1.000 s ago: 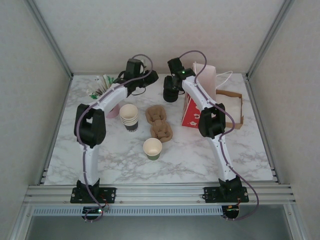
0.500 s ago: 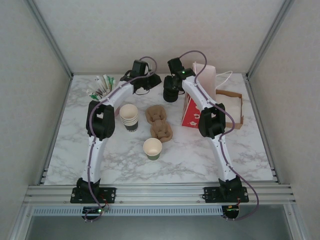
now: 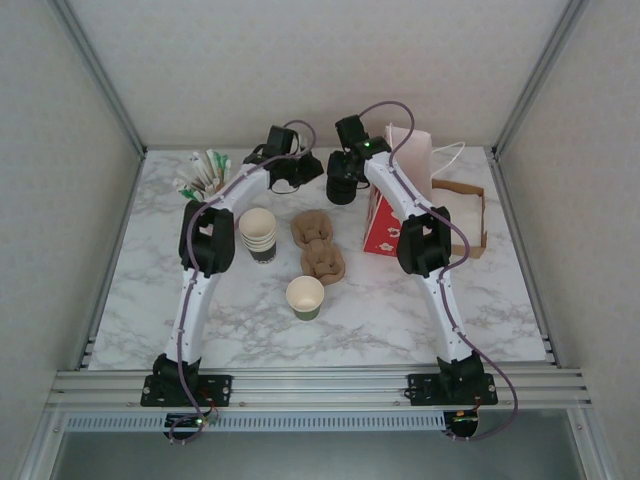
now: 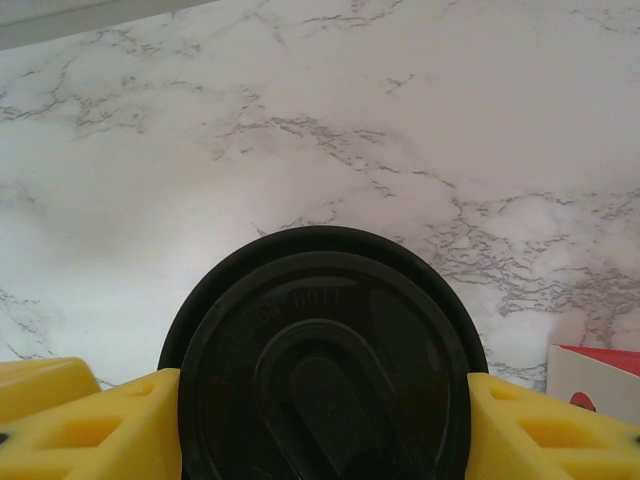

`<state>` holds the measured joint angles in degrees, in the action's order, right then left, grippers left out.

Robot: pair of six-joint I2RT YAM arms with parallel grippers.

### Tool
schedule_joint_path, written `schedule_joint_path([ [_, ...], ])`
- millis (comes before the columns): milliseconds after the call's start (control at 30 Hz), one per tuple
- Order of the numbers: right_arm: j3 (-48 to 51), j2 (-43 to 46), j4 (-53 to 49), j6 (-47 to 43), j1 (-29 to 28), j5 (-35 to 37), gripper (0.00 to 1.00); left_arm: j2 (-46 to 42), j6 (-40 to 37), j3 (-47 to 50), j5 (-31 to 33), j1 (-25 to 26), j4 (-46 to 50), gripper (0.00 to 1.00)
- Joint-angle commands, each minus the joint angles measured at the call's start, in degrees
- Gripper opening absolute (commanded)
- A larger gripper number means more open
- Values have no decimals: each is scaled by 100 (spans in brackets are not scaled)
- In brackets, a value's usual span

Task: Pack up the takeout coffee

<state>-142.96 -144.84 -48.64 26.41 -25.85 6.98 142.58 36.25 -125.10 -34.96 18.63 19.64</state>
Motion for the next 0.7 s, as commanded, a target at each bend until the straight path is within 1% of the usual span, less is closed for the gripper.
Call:
schedule_joint_path([
  [0,-65,225,30,75,30,-108,64,188,-65,-227,-277,-45,105,13],
  [233,-107,217,12,92,29,-140,64,298,-92,-276,-371,-11,117,12],
  [667,-123,237,0,132,28,-191,63,381,-149,-265,-331,13,181,11],
])
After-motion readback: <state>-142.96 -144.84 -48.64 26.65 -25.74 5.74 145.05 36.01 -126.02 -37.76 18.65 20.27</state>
